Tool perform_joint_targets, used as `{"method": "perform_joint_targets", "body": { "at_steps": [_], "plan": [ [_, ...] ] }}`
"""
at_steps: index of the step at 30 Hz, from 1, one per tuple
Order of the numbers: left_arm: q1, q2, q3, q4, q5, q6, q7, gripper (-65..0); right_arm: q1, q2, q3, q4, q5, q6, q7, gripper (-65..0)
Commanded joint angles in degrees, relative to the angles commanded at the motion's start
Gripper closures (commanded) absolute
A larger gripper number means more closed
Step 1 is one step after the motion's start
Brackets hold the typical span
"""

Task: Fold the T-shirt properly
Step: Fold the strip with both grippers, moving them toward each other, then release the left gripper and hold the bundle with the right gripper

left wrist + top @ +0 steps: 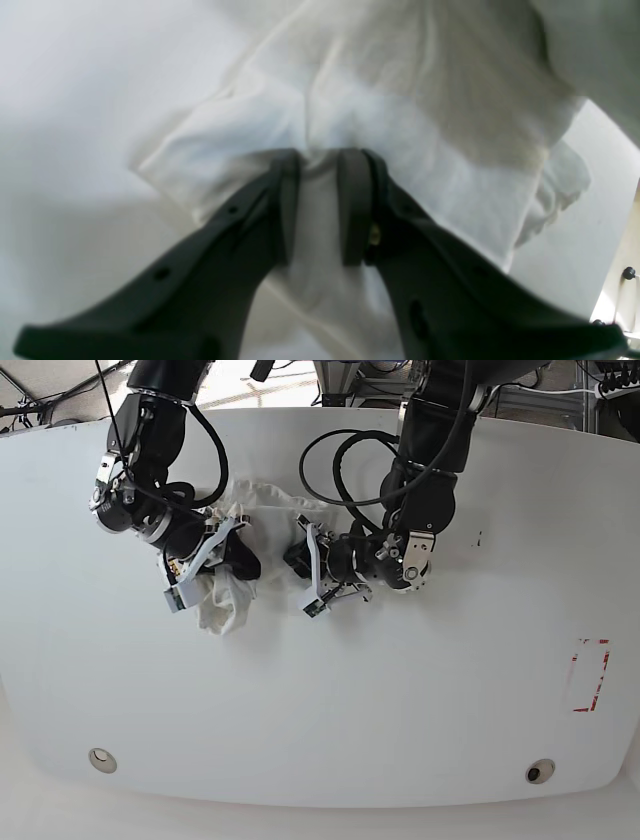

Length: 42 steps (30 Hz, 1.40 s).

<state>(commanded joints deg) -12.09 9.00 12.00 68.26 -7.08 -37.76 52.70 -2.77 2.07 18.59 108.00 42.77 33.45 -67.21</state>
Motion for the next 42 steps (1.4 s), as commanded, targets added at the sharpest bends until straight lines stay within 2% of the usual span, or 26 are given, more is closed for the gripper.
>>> {"method": "perform_joint_targets", "body": {
  "at_steps": [4, 9, 11, 12, 15, 17, 19, 25, 27, 28, 32, 33, 37, 42],
  "plan": [
    [0.00, 0.00, 0.00, 0.09, 0.00, 0.00, -0.18, -12.6, 0.09, -0.79, -2.46, -0.18, -2.37, 0.00, 1.49, -1.3],
    [0.00, 0.00, 0.00, 0.18, 0.00, 0.00, -2.46, -12.6, 0.09, -0.79, -6.33, -0.18, -7.74, -0.26, 3.43, -1.6],
    [0.09, 0.00, 0.00, 0.18, 0.00, 0.00, -3.16, -12.6, 0.09, -0.79, -7.30, -0.18, -8.62, -0.26, 3.43, -4.0],
    [0.09, 0.00, 0.00, 0.18, 0.00, -0.09, -3.52, -12.6, 0.09, -0.79, -7.65, -0.18, -8.62, -0.18, 3.52, -9.2],
    [0.18, 0.00, 0.00, 0.18, 0.00, -0.26, -4.40, -12.8, 0.00, -0.79, -7.47, -0.18, -8.62, -0.09, 3.52, -30.1],
    [0.18, 0.00, 0.00, 0.18, 0.00, -0.35, -5.19, -12.8, 0.00, -0.79, -7.47, -0.09, -8.62, -0.18, 3.60, -40.9],
    [0.18, 0.00, -0.09, 0.18, -0.35, -0.44, -5.63, -13.3, -0.09, -0.79, -6.77, 0.18, -8.44, 0.00, 3.60, -44.5],
    [0.26, 0.00, -1.49, 0.26, -8.35, -0.18, -7.38, -29.3, -0.09, -0.62, -5.80, 0.18, -8.44, 0.18, 3.60, -38.4],
    [0.18, 0.00, -2.73, 0.26, -10.29, -0.09, -7.47, -31.8, -0.26, -0.62, -5.80, 0.18, -8.44, 0.62, 3.60, -35.5],
    [0.00, 0.00, -3.08, 0.26, -11.16, -0.09, -7.56, -32.2, -0.62, -0.62, -5.80, 0.18, -8.44, 1.32, 3.60, -33.9],
    [-0.18, -1.04, -4.92, 2.37, -12.57, -0.09, -7.65, -32.5, -2.29, -0.62, -5.71, 2.55, -8.35, 6.07, 3.25, -28.1],
    [-0.18, -1.57, -5.63, 3.52, -12.57, -0.09, -7.65, -32.5, -3.08, -0.62, -5.71, 3.08, -8.35, 6.55, 3.25, -27.6],
    [0.09, -3.86, -8.18, 7.47, -12.66, -0.44, -7.38, -32.5, -4.22, -0.62, -5.80, 4.13, -8.35, 6.55, 3.25, -27.6],
    [1.85, -9.92, -8.53, 14.86, -12.75, -0.53, -7.30, -32.5, -5.71, -0.62, -5.80, 4.13, -8.44, 6.55, 3.43, -27.0]
  ]
}}
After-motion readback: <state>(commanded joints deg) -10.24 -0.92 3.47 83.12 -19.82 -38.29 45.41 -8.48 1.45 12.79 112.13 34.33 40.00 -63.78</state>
